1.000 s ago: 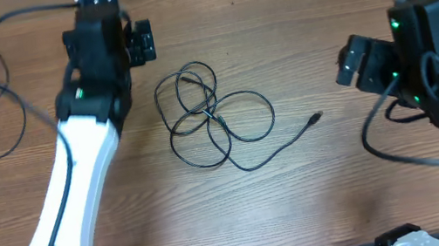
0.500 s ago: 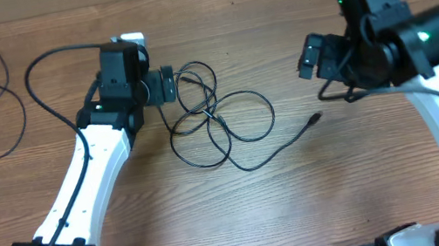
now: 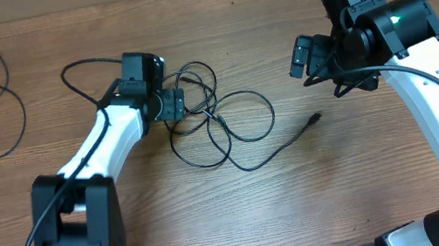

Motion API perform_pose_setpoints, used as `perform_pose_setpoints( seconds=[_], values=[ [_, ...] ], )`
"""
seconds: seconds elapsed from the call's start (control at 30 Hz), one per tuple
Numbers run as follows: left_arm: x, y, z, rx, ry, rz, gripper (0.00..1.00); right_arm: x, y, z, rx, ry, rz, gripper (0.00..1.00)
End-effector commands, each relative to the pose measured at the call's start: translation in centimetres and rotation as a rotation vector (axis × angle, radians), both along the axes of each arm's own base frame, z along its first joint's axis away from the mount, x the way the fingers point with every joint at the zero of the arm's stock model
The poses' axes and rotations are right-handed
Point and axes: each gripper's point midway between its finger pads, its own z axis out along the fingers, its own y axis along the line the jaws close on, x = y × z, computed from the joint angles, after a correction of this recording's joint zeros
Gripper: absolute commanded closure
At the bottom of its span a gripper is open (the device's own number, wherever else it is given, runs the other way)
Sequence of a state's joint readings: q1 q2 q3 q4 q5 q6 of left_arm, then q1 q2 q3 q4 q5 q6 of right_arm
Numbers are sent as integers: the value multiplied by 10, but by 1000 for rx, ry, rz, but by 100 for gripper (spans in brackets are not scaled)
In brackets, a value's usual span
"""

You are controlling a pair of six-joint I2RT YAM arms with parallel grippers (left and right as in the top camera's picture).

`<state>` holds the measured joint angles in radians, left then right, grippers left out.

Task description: Untangle cables

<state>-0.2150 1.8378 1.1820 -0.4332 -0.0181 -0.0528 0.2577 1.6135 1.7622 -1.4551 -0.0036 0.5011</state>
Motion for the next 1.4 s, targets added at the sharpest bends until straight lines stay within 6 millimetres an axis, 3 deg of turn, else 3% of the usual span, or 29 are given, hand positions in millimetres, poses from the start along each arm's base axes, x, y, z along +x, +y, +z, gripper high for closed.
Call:
perform_pose_setpoints(
  seconds=[0.0, 0.1, 0.3, 0.37, 0.4, 0.47, 0.5, 0.57, 0.63, 0.77, 0.8, 1.1, 1.37],
  values=[
    [7, -5, -18, -40, 12, 8, 11, 2, 3, 3, 13, -13, -3, 0],
    [13, -6, -27, -38, 5, 10, 12, 2, 3, 3, 13, -12, -3, 0],
    [27, -4, -52, -16, -19, 25, 28, 2, 3, 3, 13, -13, -3, 0],
    [27, -3, -60, -13, -9, 25, 53, 2, 3, 3, 13, -13, -3, 0],
    [26, -3, -62, -12, -5, 25, 61, 2, 3, 3, 13, -13, -3, 0],
    [28, -3, -60, -13, -9, 25, 88, 2, 3, 3, 13, -13, -3, 0],
    [30, -4, -56, -14, -18, 25, 96, 2, 3, 3, 13, -14, -3, 0],
    [34, -5, -43, -18, -33, 25, 96, 3, 3, 3, 14, -18, -3, 0],
    [36, -5, -20, -21, -45, 24, 96, 3, 3, 3, 14, -18, -2, 0],
    [36, -6, 44, -31, -86, 23, 96, 6, 5, 4, 23, -29, 0, 0],
    [34, -8, 81, -51, -115, 15, 96, 7, 11, 5, 56, -31, 10, 0],
    [-2, -37, 233, -274, -317, -111, 96, 3, 41, 4, 193, 11, 71, 0],
    [-35, -49, 321, -458, -504, -142, 96, -3, 75, -3, 278, 36, 149, 0]
  ],
)
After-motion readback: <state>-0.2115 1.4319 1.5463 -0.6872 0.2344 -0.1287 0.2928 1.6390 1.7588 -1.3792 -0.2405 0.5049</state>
